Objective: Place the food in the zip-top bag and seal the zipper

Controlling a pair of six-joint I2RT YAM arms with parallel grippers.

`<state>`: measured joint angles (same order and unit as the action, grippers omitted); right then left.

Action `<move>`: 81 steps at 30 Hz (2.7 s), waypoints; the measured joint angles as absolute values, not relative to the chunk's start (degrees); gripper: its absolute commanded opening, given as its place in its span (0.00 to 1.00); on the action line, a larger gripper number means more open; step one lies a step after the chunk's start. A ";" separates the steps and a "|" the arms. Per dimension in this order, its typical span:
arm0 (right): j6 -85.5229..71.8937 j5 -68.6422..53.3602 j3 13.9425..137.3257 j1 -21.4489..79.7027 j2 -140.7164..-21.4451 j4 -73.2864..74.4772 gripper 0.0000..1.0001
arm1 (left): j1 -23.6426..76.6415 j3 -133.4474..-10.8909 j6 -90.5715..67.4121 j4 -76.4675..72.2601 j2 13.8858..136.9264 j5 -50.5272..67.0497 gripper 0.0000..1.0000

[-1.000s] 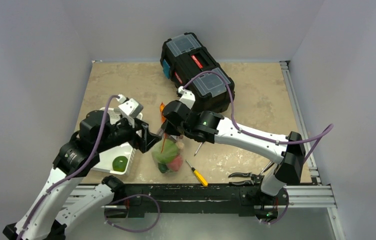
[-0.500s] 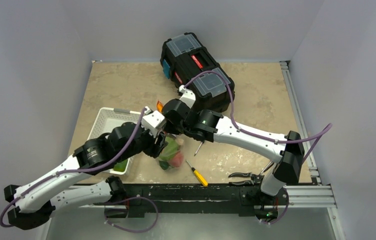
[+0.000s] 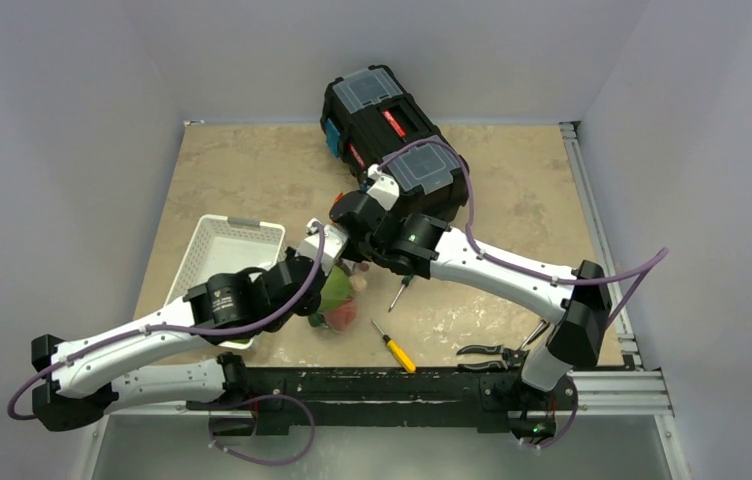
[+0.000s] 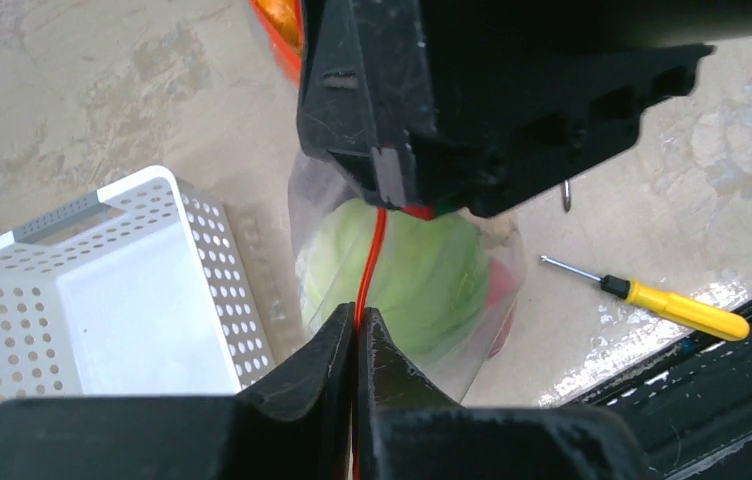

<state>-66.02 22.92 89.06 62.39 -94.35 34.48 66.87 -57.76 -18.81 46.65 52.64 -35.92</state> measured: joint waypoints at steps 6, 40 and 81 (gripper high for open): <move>-59.18 21.26 85.34 62.48 -91.13 29.52 0.76 | 66.70 -54.96 -16.23 45.63 49.67 -35.77 0.00; -14.33 -49.04 44.38 34.06 -80.49 -36.38 0.99 | 55.90 -49.54 4.03 32.14 28.12 -1.96 0.00; -48.18 18.81 87.05 60.29 -91.98 32.16 0.76 | 55.90 -56.34 -19.07 37.08 45.87 -18.96 0.00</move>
